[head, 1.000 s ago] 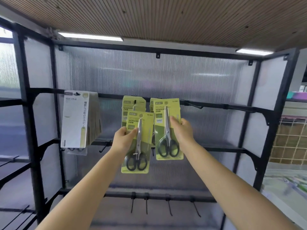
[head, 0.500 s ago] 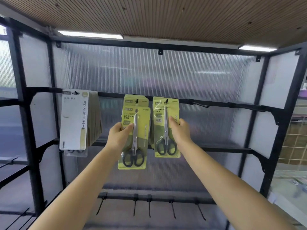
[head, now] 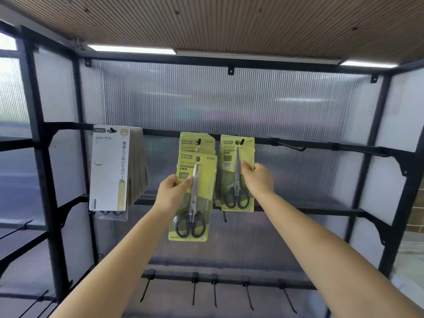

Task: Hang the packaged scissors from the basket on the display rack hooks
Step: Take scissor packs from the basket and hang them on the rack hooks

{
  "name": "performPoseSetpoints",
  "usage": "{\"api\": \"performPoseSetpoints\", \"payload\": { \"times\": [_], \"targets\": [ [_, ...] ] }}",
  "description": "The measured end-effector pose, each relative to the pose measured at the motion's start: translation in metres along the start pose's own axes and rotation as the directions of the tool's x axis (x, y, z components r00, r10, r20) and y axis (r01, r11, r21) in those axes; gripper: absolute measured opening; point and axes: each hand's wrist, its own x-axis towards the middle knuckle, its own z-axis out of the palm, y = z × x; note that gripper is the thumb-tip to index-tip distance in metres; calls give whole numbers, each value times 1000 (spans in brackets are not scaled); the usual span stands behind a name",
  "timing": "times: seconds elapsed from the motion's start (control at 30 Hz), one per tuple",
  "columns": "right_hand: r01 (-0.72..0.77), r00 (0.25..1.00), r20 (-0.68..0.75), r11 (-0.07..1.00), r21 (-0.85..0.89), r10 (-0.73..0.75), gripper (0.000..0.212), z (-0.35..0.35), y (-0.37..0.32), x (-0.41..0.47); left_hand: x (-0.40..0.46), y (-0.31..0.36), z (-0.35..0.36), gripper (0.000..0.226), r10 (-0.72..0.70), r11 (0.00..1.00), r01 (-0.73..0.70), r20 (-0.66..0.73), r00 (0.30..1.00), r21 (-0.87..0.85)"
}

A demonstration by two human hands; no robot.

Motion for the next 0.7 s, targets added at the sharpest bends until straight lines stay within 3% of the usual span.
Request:
{"api": "performPoseSetpoints", "payload": {
  "times": [0.17, 0.3, 0.4, 0.53, 0.7],
  "targets": [
    [27, 1000, 11, 995, -95, -26, 45, -7, 1, 2, 1, -5, 0, 17, -11, 1000, 11, 33, 999, 15],
    [220, 973, -52, 973, -75, -224, 39, -32, -2, -13, -4, -13, 3, 26, -8, 999, 5, 90, 996, 42],
    [340, 939, 69, 940, -31, -337, 37, -50, -11, -31, -9, -18, 16, 20, -7, 999, -1, 157, 988, 49],
    [378, 901, 254, 924, -58, -353, 36, -59, -13, -52, -15, -25, 42, 20, 20, 998, -32, 218, 976, 52],
    [365, 909, 258, 924, -112, -327, 11, -65, -1, -54, -23, -25, 63, 13, 40, 999, -33, 285, 958, -29]
  ]
}}
